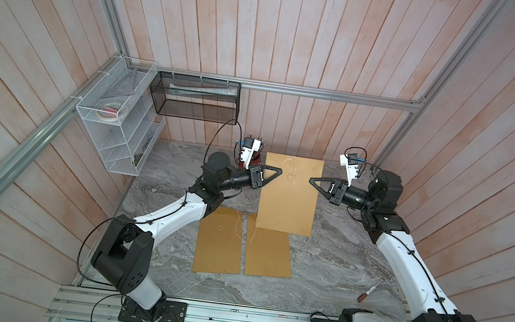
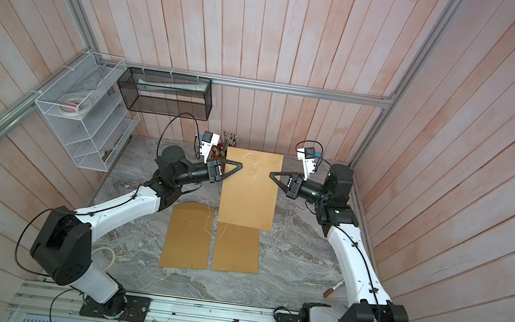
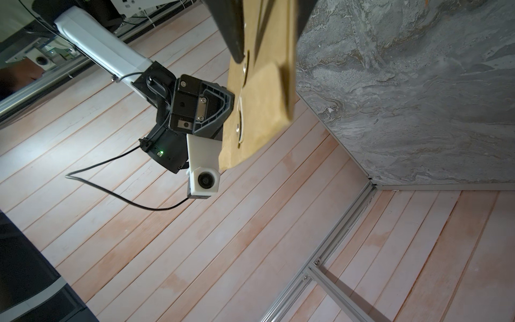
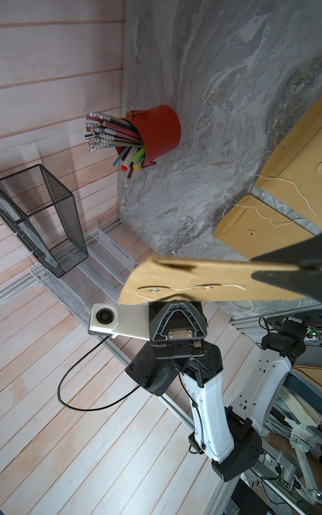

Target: Open the file bag

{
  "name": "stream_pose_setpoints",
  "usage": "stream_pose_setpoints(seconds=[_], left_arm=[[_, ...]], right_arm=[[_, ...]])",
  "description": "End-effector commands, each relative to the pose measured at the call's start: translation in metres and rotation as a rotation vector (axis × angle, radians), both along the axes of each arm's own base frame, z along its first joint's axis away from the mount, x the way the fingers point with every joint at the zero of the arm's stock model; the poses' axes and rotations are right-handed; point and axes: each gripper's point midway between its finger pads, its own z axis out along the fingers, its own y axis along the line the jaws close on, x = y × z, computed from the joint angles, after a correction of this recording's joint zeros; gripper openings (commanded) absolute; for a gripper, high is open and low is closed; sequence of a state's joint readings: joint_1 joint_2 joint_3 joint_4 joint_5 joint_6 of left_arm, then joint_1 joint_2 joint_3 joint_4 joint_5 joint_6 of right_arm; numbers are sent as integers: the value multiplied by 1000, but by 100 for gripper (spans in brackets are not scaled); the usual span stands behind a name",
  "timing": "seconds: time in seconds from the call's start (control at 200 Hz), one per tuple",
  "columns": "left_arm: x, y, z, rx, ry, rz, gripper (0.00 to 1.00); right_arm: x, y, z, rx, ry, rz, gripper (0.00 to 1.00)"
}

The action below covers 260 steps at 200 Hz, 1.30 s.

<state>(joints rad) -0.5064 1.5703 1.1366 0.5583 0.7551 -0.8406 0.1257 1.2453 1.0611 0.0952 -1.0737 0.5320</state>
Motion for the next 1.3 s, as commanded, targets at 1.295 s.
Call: stream_pose_setpoints(seconds=[1.295], left_arm=[[4,10,15,97,-96,145,0]], right_arm=[[16,-25,5,-147,-16,-258,30]])
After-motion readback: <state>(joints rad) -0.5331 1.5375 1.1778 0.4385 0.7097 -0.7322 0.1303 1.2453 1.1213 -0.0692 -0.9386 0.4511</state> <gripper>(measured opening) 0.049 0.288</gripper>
